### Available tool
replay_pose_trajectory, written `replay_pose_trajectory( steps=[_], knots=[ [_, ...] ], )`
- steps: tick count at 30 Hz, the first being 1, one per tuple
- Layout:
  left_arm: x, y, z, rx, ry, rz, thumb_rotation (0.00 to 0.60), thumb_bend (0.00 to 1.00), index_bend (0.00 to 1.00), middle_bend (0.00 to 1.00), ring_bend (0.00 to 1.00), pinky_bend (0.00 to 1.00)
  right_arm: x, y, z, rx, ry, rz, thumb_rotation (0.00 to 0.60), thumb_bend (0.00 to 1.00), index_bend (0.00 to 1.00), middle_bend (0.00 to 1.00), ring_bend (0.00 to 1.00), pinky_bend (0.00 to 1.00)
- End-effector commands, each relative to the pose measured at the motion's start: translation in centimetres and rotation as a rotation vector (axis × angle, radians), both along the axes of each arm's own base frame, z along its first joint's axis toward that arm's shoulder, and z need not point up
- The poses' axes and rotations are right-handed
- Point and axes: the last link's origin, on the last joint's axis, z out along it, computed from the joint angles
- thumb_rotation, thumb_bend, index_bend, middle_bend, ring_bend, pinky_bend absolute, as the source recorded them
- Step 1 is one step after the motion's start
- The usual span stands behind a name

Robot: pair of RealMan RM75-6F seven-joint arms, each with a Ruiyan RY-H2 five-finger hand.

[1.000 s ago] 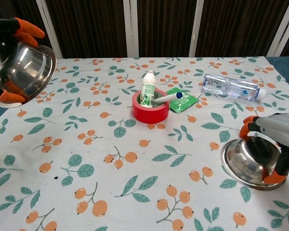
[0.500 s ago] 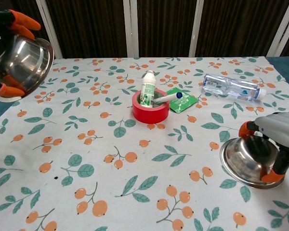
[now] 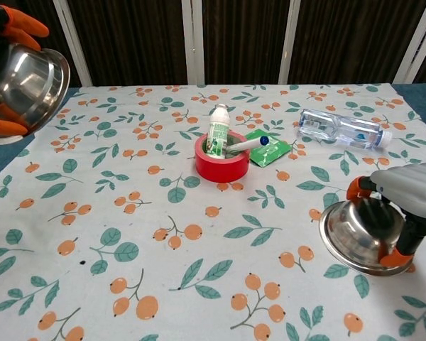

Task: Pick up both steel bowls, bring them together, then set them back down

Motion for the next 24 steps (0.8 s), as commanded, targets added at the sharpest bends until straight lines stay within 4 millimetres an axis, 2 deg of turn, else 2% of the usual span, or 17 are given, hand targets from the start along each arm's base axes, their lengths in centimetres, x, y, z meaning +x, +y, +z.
replay_pose_trajectory(
  steps=[1, 8, 14, 17, 24],
  knots=[
    [-0.2, 0.0, 0.3, 0.005, -0.004, -0.001, 0.600, 0.00, 0.15, 0.21, 0.20, 0.39, 0.3, 0.0, 0.6, -0.012, -0.024, 0.005, 0.600, 0.15, 0.43, 0.37, 0.50, 0.18],
    [-0.2, -0.1, 0.1, -0.033, -0.054, -0.030, 0.600, 0.00, 0.16, 0.21, 0.20, 0.39, 1.4, -0.8, 3.6, -0.087, -0.121, 0.016, 0.600, 0.15, 0.46, 0.37, 0.50, 0.18],
    [-0.1, 0.0, -0.1, -0.064, -0.119, -0.067, 0.600, 0.00, 0.17, 0.21, 0.20, 0.39, 1.5, -1.7, 6.0, -0.149, -0.229, 0.002, 0.600, 0.15, 0.48, 0.37, 0.50, 0.18],
    [0.2, 0.0, -0.1, -0.079, -0.212, -0.124, 0.600, 0.00, 0.17, 0.21, 0.20, 0.39, 1.5, -2.2, 7.4, -0.166, -0.366, -0.027, 0.600, 0.15, 0.49, 0.37, 0.50, 0.18],
    [-0.2, -0.1, -0.4, -0.114, -0.407, -0.277, 0.600, 0.00, 0.17, 0.21, 0.20, 0.39, 1.4, -3.5, 10.4, -0.119, -0.802, -0.087, 0.600, 0.15, 0.53, 0.37, 0.50, 0.18]
  ],
)
